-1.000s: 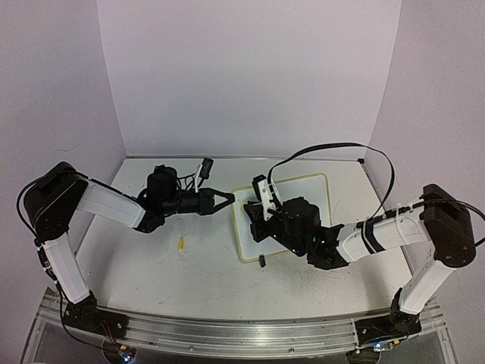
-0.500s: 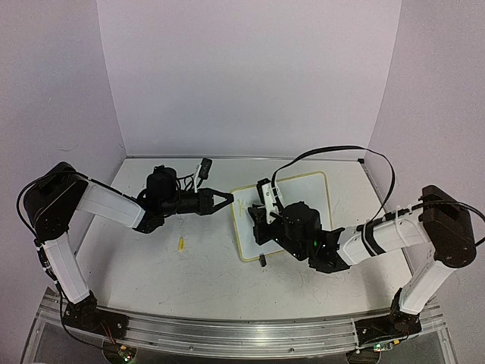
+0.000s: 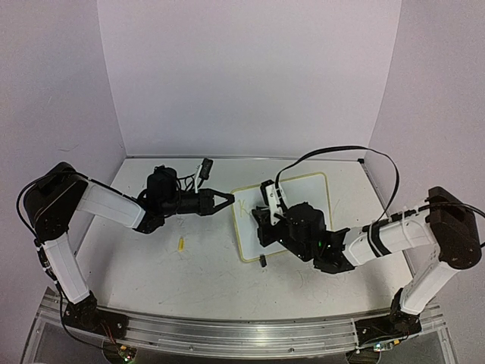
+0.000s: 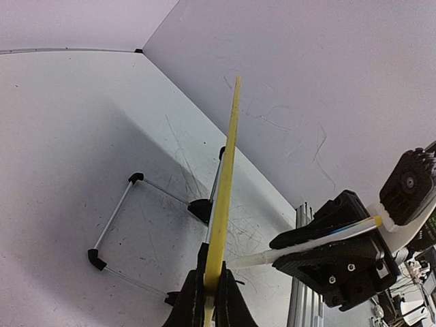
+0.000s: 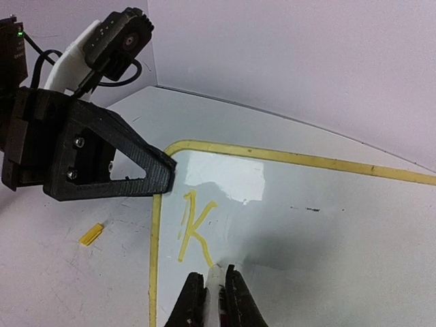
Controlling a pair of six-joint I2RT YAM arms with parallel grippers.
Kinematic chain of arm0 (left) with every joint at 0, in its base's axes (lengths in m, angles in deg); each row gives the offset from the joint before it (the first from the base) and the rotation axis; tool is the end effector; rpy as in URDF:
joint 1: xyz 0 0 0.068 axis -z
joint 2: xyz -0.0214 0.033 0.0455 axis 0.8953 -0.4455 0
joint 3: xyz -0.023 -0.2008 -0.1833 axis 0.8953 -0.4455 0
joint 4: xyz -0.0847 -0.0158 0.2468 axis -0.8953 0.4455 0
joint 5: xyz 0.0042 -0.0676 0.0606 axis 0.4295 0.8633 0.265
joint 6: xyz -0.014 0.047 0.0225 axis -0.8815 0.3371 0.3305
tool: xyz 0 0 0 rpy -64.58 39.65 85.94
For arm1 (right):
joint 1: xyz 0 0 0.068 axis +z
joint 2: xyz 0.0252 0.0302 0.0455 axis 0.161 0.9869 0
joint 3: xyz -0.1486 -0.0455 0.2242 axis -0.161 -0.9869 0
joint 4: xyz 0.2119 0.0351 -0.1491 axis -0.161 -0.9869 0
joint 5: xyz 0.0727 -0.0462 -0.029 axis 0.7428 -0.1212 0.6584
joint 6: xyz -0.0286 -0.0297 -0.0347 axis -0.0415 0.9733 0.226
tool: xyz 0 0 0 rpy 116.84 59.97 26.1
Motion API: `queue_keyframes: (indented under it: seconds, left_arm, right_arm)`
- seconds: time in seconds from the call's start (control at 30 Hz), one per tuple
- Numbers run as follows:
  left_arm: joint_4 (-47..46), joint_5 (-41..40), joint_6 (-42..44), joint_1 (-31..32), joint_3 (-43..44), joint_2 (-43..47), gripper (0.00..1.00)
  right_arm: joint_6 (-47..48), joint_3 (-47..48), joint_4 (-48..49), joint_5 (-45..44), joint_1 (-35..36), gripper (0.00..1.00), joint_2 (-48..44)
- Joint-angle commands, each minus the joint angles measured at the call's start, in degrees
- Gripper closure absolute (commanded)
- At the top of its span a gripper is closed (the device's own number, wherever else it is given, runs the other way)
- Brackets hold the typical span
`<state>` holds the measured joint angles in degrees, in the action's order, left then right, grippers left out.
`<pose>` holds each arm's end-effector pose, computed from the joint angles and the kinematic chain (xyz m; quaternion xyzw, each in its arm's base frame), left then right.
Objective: Write a sentence on the whiteboard
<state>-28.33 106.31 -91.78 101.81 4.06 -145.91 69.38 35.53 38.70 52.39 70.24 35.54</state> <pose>0.2770 -0.2455 0.1952 0.2376 0.7076 -0.5539 0.3688 0.1787 0.2966 0.2089 -0.2528 0.7202 0.2337 0.6024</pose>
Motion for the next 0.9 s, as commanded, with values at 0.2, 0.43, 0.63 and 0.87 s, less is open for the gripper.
queue_keyframes:
  seconds: [0.2, 0.43, 0.63, 0.87]
  left_arm:
    - [-1.52, 2.25, -0.14, 0.05, -0.62, 2.45, 1.00]
    - [-1.42, 2.61, -1.29, 0.06, -0.45, 1.66, 1.00]
    - [-1.42, 1.16, -2.07, 0.28, -0.98, 2.29, 1.00]
    - [-1.23, 0.79, -1.89, 0.32, -1.13, 3.16, 1.00]
  right_arm:
    - [4.76, -0.70, 3.31, 10.67, -3.06, 1.00, -6.34]
    - [7.08, -0.49, 2.70, 7.96, -3.16, 1.00, -5.95]
    - [6.04, -0.45, 1.73, 7.09, -3.19, 1.00, -5.00]
    - [3.33, -1.63, 3.52, 6.59, -3.15, 1.00, -4.62]
